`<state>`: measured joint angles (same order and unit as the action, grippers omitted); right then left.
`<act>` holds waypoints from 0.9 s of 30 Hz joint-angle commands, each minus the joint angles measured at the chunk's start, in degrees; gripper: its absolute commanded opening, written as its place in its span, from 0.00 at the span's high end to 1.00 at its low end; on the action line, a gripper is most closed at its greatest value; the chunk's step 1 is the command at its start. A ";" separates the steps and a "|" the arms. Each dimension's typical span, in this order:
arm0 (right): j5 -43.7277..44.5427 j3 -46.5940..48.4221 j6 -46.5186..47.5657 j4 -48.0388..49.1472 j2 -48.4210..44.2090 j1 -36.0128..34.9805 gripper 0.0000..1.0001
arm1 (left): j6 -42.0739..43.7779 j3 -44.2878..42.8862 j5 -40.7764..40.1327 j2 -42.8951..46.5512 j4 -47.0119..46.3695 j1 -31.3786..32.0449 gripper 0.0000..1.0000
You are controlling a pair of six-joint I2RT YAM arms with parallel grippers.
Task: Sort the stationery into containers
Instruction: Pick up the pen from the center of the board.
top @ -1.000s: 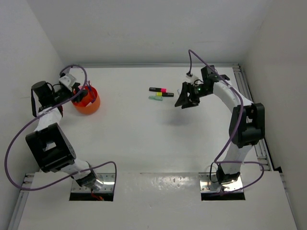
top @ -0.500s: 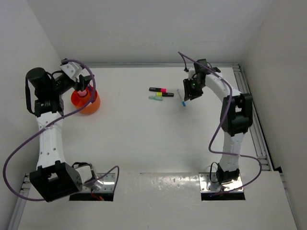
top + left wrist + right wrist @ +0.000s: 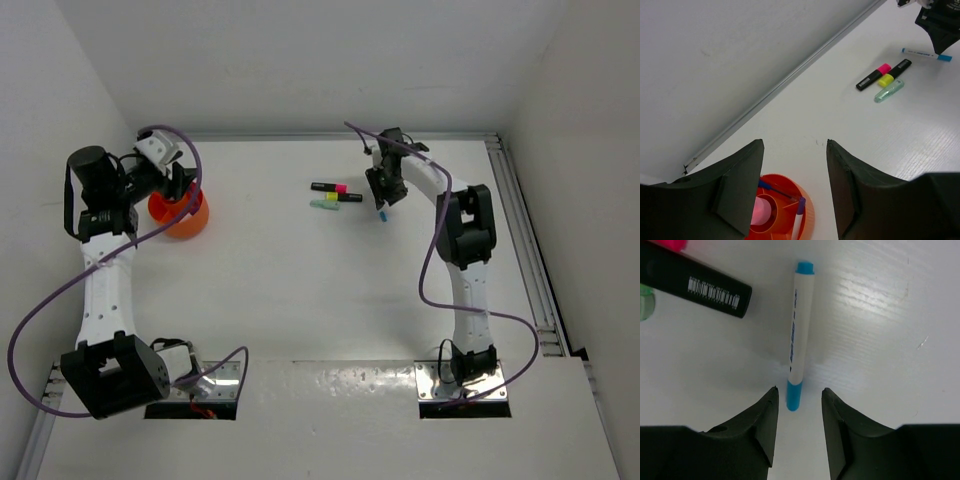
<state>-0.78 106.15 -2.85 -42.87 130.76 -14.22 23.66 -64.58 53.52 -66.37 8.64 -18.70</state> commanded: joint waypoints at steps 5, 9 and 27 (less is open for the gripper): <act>6.05 3.45 2.41 1.74 4.67 -1.87 0.61 | 2.44 0.68 -0.78 1.50 1.11 0.86 0.40; 6.31 3.54 2.41 1.48 5.91 -1.69 0.73 | 3.06 0.59 -1.04 1.94 1.46 1.12 0.40; -45.83 -16.23 -9.61 -6.69 -16.32 -1.51 1.00 | 52.27 -10.31 1.51 0.36 40.57 27.34 0.49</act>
<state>-26.20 90.72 -6.50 -48.64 118.52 -14.98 59.57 -73.28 54.94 -67.16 36.82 0.82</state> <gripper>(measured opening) 0.036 0.518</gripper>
